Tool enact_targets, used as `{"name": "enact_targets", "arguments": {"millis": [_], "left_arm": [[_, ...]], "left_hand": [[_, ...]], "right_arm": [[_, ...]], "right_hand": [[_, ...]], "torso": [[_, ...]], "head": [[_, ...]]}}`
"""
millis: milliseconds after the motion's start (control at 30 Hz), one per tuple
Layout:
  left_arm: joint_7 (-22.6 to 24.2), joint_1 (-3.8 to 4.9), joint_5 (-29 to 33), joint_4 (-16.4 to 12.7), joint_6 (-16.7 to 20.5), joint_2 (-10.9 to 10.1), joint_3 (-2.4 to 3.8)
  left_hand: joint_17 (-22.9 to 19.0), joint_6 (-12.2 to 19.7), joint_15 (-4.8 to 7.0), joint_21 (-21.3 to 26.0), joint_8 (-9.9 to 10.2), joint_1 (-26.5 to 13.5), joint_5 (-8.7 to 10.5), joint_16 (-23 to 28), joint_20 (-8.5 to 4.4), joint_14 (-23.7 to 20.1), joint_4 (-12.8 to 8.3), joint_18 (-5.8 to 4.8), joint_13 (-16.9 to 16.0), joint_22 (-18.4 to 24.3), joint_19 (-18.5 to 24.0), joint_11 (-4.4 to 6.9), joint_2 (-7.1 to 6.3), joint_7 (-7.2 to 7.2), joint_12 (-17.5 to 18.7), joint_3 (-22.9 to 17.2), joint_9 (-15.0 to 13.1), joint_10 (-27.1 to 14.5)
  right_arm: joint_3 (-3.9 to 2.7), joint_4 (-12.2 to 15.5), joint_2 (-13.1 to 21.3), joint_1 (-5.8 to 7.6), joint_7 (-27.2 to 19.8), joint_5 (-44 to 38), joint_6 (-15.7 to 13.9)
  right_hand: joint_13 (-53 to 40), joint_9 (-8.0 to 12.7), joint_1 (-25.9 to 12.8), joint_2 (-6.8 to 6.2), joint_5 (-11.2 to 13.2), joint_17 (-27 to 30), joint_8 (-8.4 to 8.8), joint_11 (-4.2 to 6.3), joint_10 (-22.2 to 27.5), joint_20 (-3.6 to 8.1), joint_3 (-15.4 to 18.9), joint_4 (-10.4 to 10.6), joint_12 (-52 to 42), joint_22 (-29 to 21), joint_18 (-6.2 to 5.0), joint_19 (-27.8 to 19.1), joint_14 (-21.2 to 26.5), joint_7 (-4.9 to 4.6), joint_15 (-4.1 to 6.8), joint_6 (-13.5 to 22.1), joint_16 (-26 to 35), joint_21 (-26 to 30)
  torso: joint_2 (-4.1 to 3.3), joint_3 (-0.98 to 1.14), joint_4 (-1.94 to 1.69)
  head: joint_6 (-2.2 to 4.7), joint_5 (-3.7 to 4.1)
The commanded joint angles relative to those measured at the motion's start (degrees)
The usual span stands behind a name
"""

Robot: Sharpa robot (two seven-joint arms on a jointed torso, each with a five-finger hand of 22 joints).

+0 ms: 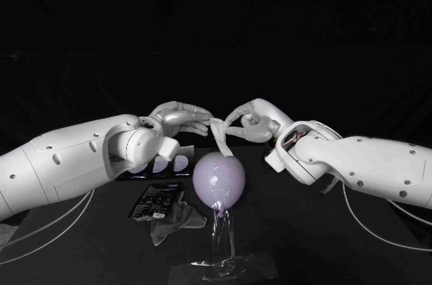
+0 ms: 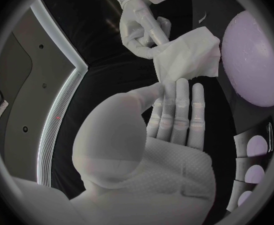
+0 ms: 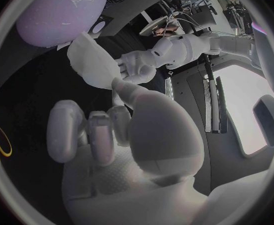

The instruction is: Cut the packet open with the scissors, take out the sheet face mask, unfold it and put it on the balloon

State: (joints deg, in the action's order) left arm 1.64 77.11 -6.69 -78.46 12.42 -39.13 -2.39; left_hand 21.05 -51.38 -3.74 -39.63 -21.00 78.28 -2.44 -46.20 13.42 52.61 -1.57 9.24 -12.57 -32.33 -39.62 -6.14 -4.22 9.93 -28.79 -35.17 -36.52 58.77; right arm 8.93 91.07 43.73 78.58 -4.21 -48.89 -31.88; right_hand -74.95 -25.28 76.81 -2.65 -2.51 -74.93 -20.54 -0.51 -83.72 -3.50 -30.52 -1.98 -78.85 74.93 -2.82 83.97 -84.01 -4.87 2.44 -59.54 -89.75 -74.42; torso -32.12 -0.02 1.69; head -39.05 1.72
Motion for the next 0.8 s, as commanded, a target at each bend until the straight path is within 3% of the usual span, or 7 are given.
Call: {"name": "enact_targets", "arguments": {"millis": [33, 467, 800], "left_arm": [[1.07, 0.13, -0.48, -0.02, 0.33, 0.19, 0.06], [1.27, 0.13, -0.5, 0.03, 0.29, 0.28, 0.06], [1.34, 0.13, -0.5, 0.08, 0.42, 0.27, 0.05]], "left_hand": [[0.13, 0.33, 0.03, 0.24, 0.7, -0.04, -0.31, -0.33, 0.31, -0.37, 0.09, 0.99, 0.08, 0.27, 0.02, 0.1, -0.49, -0.15, -0.42, 0.57, -2.15, -0.26], [0.21, 0.28, -0.04, 0.62, 1.23, -0.12, -0.31, -0.54, 0.43, -0.6, 0.39, 1.01, 0.19, 0.54, 0.0, 0.04, -0.75, -0.09, -0.43, 0.95, -1.49, -0.41], [0.39, 1.03, -0.42, 1.98, 3.22, -0.35, -0.32, -1.07, 0.68, -1.18, 1.34, 1.13, 1.09, 1.59, -0.4, -0.57, -1.83, 0.5, 0.63, 1.38, 0.77, -1.57]], "right_arm": [[-0.07, -0.1, -0.17, 0.07, -0.95, 0.88, 0.28], [-0.08, -0.39, -0.54, 0.11, -0.99, 1.08, 0.43], [-0.08, -0.43, -0.57, 0.11, -1.03, 1.2, 0.42]], "right_hand": [[-6.87, -0.04, -0.21, 0.15, -0.28, -15.07, -0.19, -0.03, -0.33, 0.26, -0.25, -0.06, -0.31, 10.83, -0.37, -0.3, -5.99, -0.1, 0.57, -0.35, -0.25, 0.24], [-6.92, -0.11, -0.25, 0.17, -0.27, -15.07, -0.29, -0.04, -0.35, 0.27, -0.34, -0.1, -0.37, 10.82, -0.38, -0.32, -5.99, -0.1, 0.57, -0.27, -0.25, 0.28], [-6.92, -0.11, -0.25, 0.17, -0.27, -15.07, -0.29, -0.04, -0.35, 0.27, -0.34, -0.1, -0.37, 10.82, -0.38, -0.32, -5.99, -0.1, 0.57, -0.27, -0.25, 0.28]], "torso": [[0.0, -0.03, -0.03], [0.01, -0.02, -0.03], [0.0, 0.0, -0.01]], "head": [[0.05, 0.01], [0.03, 0.0], [0.14, -0.02]]}}
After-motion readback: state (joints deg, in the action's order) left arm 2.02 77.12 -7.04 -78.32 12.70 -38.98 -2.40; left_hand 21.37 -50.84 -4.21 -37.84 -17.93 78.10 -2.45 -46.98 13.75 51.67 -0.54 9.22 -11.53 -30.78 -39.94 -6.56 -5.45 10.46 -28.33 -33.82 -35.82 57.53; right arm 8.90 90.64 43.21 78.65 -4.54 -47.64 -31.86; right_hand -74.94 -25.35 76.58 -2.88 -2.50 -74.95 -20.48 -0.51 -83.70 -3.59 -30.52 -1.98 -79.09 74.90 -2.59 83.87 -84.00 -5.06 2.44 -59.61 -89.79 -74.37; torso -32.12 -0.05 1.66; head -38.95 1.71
